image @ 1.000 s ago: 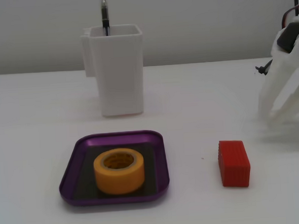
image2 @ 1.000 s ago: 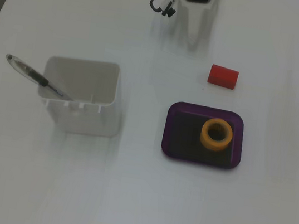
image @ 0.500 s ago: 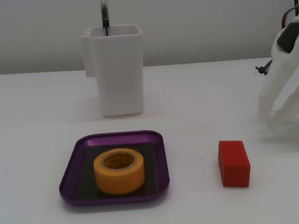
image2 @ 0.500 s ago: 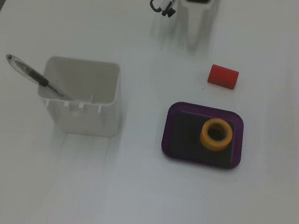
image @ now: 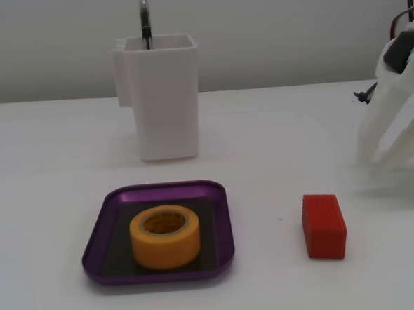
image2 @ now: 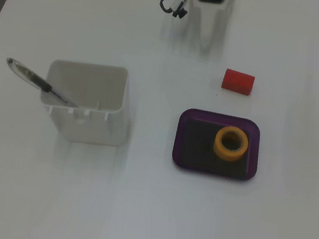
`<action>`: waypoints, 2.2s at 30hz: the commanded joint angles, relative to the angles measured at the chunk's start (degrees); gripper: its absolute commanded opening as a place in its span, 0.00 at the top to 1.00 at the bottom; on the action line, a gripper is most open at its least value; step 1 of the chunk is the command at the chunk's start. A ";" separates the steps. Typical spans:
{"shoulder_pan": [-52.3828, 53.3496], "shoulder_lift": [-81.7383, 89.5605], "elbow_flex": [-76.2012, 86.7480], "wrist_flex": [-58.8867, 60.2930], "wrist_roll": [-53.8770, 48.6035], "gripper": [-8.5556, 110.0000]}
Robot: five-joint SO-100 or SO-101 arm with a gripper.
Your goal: Remove the yellow tape from the box.
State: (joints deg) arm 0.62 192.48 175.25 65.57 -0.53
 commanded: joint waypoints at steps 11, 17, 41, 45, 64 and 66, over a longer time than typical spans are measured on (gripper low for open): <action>4.83 4.48 -15.91 -2.81 -7.56 0.87; 13.89 -1.41 -22.32 -2.81 -16.26 0.85; -5.63 -108.28 -97.47 4.66 -16.96 0.80; -5.63 -116.54 -105.64 4.66 -16.96 0.80; -7.29 -130.43 -117.25 5.19 -16.87 0.80; -7.29 -130.17 -117.25 5.36 -16.87 0.80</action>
State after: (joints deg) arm -6.06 61.35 60.12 70.31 -17.84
